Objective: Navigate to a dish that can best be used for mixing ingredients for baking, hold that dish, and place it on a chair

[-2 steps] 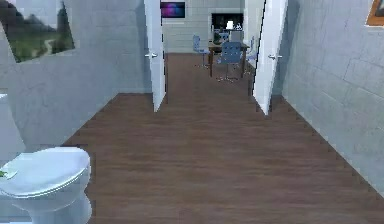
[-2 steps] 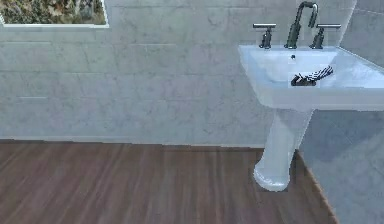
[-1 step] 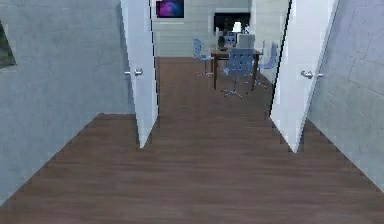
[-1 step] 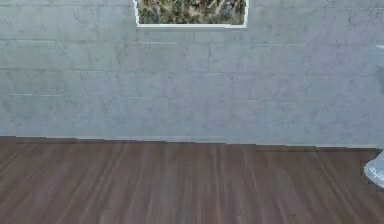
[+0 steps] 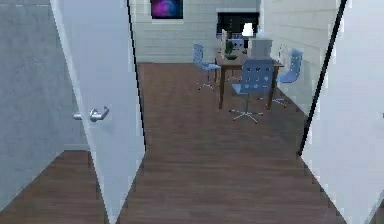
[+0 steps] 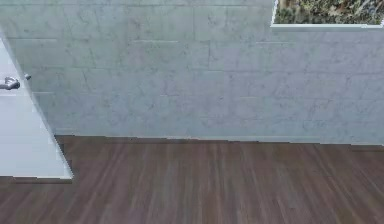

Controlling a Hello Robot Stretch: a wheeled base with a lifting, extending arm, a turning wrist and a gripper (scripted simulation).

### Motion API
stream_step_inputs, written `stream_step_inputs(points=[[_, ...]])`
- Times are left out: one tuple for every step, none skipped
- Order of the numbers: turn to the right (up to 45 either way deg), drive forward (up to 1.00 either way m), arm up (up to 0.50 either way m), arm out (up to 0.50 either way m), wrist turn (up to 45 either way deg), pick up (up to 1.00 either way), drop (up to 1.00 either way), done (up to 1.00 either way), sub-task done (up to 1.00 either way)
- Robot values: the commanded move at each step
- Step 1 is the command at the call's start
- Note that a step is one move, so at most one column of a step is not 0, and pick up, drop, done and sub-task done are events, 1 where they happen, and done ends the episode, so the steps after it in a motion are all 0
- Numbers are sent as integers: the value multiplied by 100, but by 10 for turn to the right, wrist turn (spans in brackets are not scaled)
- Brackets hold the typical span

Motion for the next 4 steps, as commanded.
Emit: stream_step_inputs(points=[[0, 100, 0, 0, 0, 0, 0, 0, 0], [-30, 0, 0, 0, 0, 0, 0, 0, 0], [0, 100, 0, 0, 0, 0, 0, 0, 0], [-30, 0, 0, 0, 0, 0, 0, 0, 0]])
